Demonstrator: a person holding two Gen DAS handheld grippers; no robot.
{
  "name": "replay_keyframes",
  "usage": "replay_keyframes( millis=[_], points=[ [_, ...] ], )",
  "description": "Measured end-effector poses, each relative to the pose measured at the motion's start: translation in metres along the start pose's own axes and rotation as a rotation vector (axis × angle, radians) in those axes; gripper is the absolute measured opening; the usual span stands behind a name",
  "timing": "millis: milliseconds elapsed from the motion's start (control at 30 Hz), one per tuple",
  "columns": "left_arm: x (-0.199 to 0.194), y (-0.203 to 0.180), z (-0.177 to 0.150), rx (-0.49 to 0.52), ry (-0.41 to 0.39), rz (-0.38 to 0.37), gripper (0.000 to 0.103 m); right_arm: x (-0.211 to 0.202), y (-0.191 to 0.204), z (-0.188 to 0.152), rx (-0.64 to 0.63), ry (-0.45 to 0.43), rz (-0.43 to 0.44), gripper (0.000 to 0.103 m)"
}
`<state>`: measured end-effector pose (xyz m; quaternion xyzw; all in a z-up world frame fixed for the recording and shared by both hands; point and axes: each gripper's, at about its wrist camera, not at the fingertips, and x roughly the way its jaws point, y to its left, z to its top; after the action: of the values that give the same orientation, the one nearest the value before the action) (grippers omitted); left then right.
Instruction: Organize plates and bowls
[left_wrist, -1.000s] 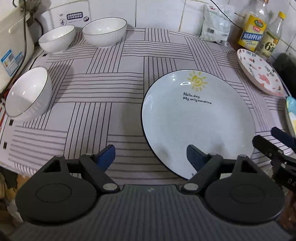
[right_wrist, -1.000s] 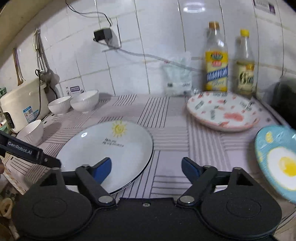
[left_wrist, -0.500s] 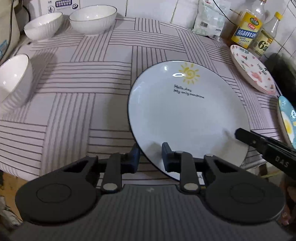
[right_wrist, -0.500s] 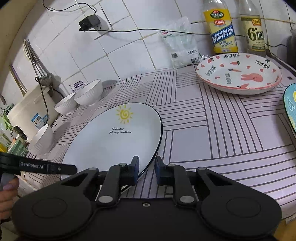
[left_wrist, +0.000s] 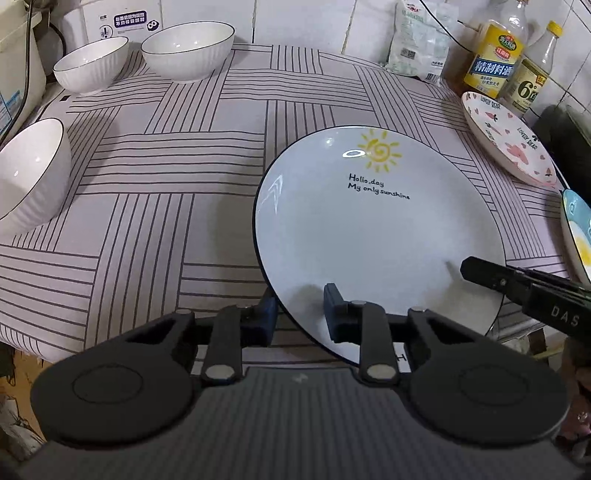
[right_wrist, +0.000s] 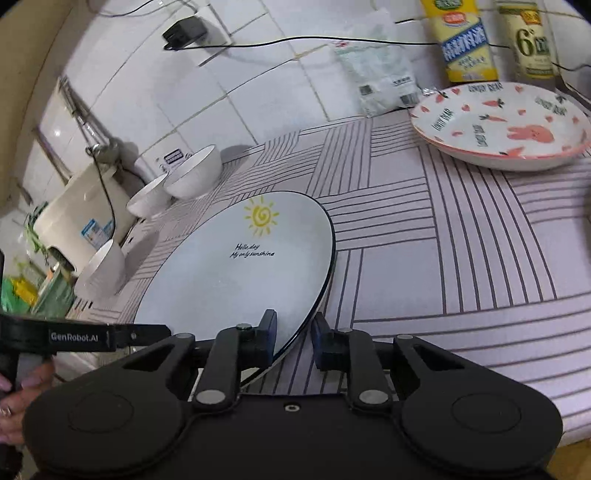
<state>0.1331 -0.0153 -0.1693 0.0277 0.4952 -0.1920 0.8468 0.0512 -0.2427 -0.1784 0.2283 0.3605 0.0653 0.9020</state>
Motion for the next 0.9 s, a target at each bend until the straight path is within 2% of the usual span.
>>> replay_keyframes(
  millis=[367, 667, 800, 900],
  points=[
    [-0.007, 0.004, 0.024, 0.032, -0.033, -0.001, 0.025, 0.009, -0.001, 0.021, 0.007, -0.024, 0.039, 0.025],
    [-0.003, 0.000, 0.068, 0.050, -0.079, 0.007, 0.025, 0.024, 0.002, 0.065, -0.069, -0.043, 0.041, 0.026],
    [0.010, -0.004, 0.087, 0.058, -0.081, 0.006, 0.025, 0.035, -0.005, 0.084, -0.082, -0.048, 0.030, 0.026],
    [0.024, 0.001, 0.103, 0.034, -0.050, -0.015, 0.025, 0.044, -0.009, 0.095, -0.077, -0.052, 0.013, 0.026]
  ],
)
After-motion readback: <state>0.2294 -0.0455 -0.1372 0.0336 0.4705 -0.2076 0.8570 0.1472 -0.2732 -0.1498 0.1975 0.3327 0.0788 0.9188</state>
